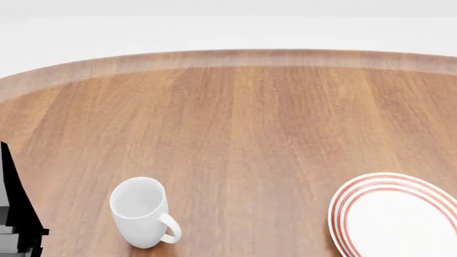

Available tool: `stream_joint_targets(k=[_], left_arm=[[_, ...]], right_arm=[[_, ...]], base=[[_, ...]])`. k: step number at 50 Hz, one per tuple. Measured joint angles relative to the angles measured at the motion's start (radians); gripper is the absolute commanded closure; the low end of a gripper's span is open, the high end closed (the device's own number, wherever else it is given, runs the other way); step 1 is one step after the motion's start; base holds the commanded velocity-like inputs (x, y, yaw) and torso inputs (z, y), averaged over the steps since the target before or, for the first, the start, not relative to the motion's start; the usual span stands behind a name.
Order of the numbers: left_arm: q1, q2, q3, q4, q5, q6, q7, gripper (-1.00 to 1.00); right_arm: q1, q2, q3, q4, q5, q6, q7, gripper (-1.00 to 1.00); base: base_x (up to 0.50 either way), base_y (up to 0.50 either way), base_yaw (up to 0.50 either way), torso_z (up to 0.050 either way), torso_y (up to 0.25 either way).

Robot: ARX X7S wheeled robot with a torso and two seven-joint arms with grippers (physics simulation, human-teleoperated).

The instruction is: Pick up the red mug and put it on the plate

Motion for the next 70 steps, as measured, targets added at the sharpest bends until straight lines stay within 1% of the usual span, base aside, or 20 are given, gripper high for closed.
stream_joint_targets(k=[40, 58, 70], left_arm=[[-0.007, -0.013, 0.000, 0.013, -0.007, -0.007, -0.011, -1.00], [-0.012, -0.017, 0.002, 0.013, -0.010, -0.009, -0.015, -1.00], [-0.016, -0.020, 0.002, 0.012, -0.012, -0.009, -0.017, -1.00]], right_arm=[[0.056, -0.046, -0.021, 0.165, 0.037, -0.053, -0.057, -1.00], [0.114, -0.081, -0.027, 0.278, 0.068, -0.088, -0.109, -1.00], [0.120, -0.087, -0.030, 0.284, 0.066, -0.091, -0.115, -1.00]], base=[[0.00, 0.00, 0.00, 0.000, 0.000], [0.00, 0.00, 0.00, 0.000, 0.000], [0.00, 0.00, 0.00, 0.000, 0.000]])
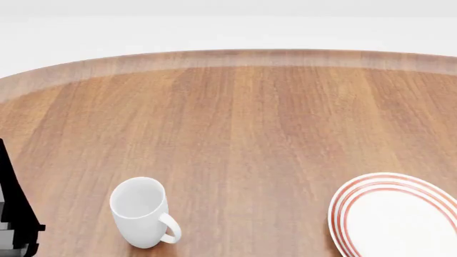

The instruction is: Pick up the red mug and put it on the plate

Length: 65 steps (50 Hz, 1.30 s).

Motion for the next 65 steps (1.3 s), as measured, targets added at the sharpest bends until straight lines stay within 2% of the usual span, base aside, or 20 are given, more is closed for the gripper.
stream_joint_targets(k=[29, 30, 58, 65], left_arm=[[-0.003, -0.007, 0.000, 0.003, -0.004, 0.000, -0.007, -1.00], [-0.003, -0.008, 0.000, 0.003, -0.004, 0.000, -0.007, -1.00], [-0.004, -0.015, -0.001, 0.011, -0.008, -0.001, -0.015, -1.00], [-0.010, -0.017, -0.002, 0.012, -0.012, -0.005, -0.016, -1.00]], right_arm=[[-0.005, 0.005, 0.002, -0.021, 0.000, 0.011, 0.009, -1.00], [-0.006, 0.005, 0.002, -0.022, -0.001, 0.012, 0.010, 1.00], [-0.030, 0.025, 0.014, -0.068, -0.015, 0.035, 0.047, 1.00], [-0.087, 0.061, 0.041, -0.206, -0.010, 0.049, 0.103, 1.00]], base=[[0.00, 0.00, 0.00, 0.000, 0.000], [0.00, 0.00, 0.00, 0.000, 0.000], [0.00, 0.00, 0.00, 0.000, 0.000], [0.00, 0.00, 0.00, 0.000, 0.001]])
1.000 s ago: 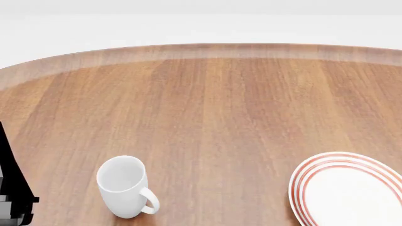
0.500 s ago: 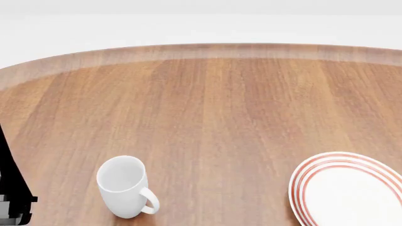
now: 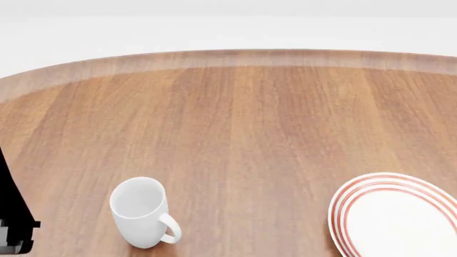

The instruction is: Pick up the red mug and put it on the plate

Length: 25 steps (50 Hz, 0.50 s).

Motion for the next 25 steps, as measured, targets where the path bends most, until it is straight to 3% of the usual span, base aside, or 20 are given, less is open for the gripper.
stream_joint_targets(k=[12, 25], left_arm=[[-0.008, -0.002, 0.000, 0.006, -0.006, -0.005, -0.003, -1.00], [-0.002, -0.006, -0.003, 0.018, -0.009, -0.003, -0.009, -1.00]], right_arm=[[-0.129, 0.109, 0.063, -0.389, -0.004, 0.070, 0.141, 1.00], [-0.153, 0.216, 0.092, -0.702, 0.019, 0.229, 0.280, 1.00]], base=[[0.00, 0.00, 0.00, 0.000, 0.000], [0.00, 0.00, 0.00, 0.000, 0.000]])
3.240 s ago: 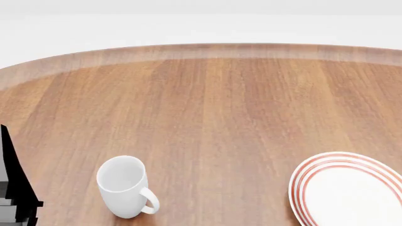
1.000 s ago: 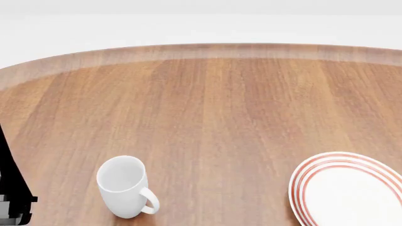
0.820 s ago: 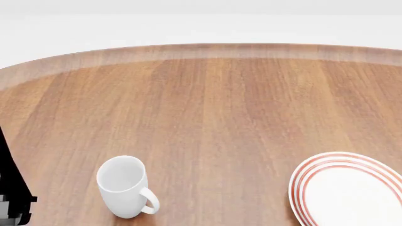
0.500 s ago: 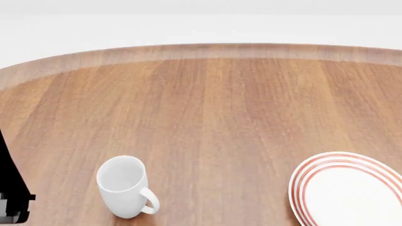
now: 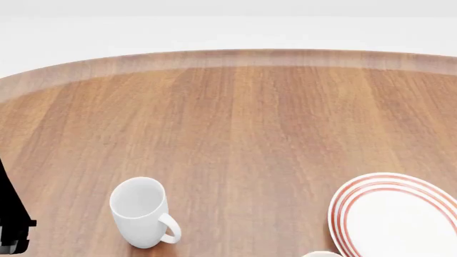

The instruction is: Pick up the red mug and put it on the plate

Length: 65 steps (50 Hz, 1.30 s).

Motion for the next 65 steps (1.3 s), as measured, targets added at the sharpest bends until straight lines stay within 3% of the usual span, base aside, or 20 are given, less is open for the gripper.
stream_joint_targets(k=[31, 65], left_arm=[[0.013, -0.009, -0.004, 0.019, -0.001, 0.006, -0.011, -1.00], [0.020, -0.015, 0.002, 0.029, 0.003, 0.011, -0.020, -1.00]], right_arm=[[0.227, 0.275, 0.116, -0.421, 0.299, 0.499, 0.348, 1.00], [0.499, 0.493, 0.229, -0.441, 0.740, 0.625, 0.575, 1.00]], base=[[0.00, 0.00, 0.00, 0.000, 0.000], [0.00, 0.00, 0.00, 0.000, 0.000]])
